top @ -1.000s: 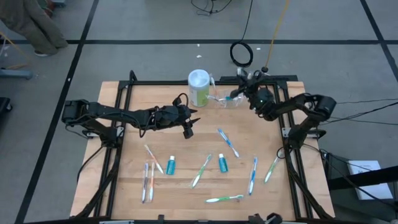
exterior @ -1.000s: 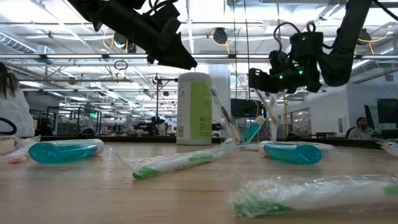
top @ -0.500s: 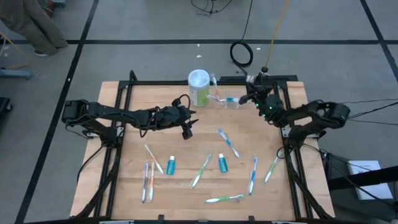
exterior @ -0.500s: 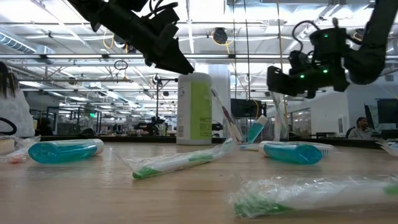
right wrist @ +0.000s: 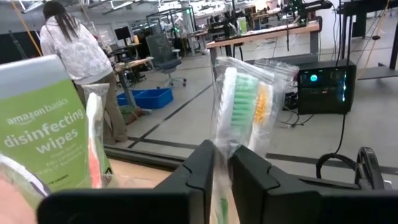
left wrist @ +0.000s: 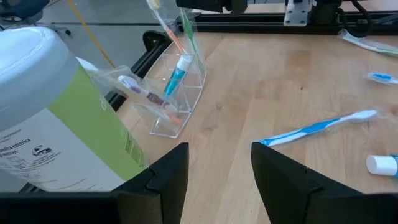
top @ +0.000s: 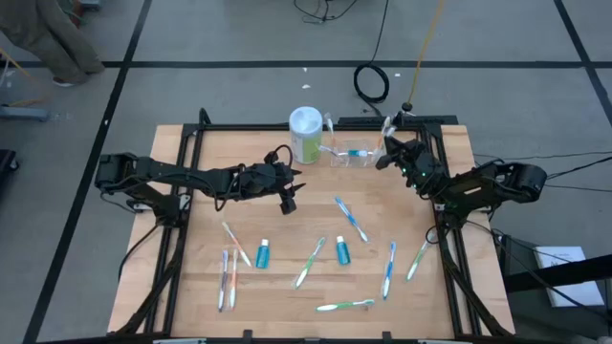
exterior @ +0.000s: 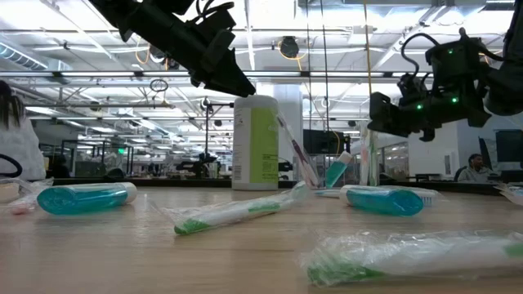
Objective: Pick & Place toothbrushing station
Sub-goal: Put the green toothbrush into the transparent organizer, then put the orange toothbrush into the transparent organizer
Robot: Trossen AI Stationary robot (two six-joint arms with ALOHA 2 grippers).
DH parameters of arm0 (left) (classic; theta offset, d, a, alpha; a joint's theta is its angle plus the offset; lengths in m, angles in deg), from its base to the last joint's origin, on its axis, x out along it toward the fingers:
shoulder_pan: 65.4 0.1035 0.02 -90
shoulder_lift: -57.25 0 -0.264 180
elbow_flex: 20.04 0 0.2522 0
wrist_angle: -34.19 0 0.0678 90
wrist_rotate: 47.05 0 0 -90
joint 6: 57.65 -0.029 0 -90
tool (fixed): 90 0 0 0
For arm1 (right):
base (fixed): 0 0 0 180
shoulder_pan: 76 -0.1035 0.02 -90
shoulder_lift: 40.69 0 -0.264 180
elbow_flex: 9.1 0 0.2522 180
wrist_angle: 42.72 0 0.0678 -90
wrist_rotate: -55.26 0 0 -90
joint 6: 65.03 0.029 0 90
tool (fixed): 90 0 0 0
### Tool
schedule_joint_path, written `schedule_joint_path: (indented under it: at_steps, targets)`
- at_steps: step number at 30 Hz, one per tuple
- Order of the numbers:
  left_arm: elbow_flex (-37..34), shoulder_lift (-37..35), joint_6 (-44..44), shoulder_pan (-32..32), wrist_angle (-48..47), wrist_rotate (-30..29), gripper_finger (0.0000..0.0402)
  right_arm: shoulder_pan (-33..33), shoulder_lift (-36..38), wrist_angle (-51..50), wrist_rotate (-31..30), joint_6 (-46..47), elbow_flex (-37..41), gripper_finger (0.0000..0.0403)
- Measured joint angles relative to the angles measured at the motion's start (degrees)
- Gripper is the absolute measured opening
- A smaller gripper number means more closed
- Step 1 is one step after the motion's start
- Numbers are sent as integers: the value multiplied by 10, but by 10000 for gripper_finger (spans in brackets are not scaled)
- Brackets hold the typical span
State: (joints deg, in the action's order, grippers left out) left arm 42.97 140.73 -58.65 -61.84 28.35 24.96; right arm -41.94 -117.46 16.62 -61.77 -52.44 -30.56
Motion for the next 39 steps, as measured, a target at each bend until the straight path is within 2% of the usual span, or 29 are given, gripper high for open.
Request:
schedule_joint_path:
  at_steps: [4,8,13,18,21,26,32,39]
  targets:
    - [0,0,0,0,1,1,177,0,0,-18,9,1,0,77]
    - [0,0,0,0,1,1,177,0,0,-53,64,-12,1,125]
    - [0,0,12,0,1,1,177,-4,4,-85,60,-25,1,182]
    - [0,0,42,0,-3,1,177,-4,27,-106,60,-39,1,215]
    - [0,0,46,0,-9,1,177,-4,52,-131,55,-60,1,224]
    - [0,0,81,0,-22,1,177,-4,104,-225,0,-107,0,225]
    - [0,0,101,0,-86,1,177,-6,162,-312,48,-99,0,225]
    - [0,-9,168,1,-233,15,177,-59,220,-335,46,-135,0,220]
